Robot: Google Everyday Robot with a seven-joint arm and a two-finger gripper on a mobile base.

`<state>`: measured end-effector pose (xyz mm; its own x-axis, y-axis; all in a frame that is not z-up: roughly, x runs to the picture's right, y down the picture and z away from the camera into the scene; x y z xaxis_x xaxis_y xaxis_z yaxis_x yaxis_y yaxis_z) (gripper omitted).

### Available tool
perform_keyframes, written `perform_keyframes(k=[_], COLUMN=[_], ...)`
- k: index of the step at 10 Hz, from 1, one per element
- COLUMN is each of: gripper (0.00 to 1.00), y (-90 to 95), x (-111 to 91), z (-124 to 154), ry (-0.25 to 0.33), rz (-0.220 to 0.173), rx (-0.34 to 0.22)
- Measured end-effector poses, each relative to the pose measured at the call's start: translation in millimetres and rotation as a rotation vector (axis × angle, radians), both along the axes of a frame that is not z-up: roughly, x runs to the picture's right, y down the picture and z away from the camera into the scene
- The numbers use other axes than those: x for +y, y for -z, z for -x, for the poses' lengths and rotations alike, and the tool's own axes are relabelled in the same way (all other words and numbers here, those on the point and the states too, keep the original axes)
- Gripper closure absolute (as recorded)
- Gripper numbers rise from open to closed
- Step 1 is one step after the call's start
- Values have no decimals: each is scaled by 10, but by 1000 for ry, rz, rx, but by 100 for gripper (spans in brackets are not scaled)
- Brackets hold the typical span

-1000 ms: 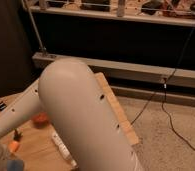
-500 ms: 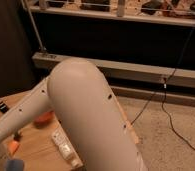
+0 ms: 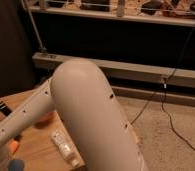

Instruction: Place the ceramic cup over the eraser

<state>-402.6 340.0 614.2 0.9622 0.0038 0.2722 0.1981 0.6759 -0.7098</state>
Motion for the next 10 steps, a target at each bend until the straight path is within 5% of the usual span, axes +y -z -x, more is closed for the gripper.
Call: perform_keyframes(k=[3,6,10], gripper=[35,35,35], y=[-51,-129,-9], x=[7,-52,-161], z=[21,80,177], ry=[21,37,43], rz=[6,-28,-50], rx=[-22,-42,-55])
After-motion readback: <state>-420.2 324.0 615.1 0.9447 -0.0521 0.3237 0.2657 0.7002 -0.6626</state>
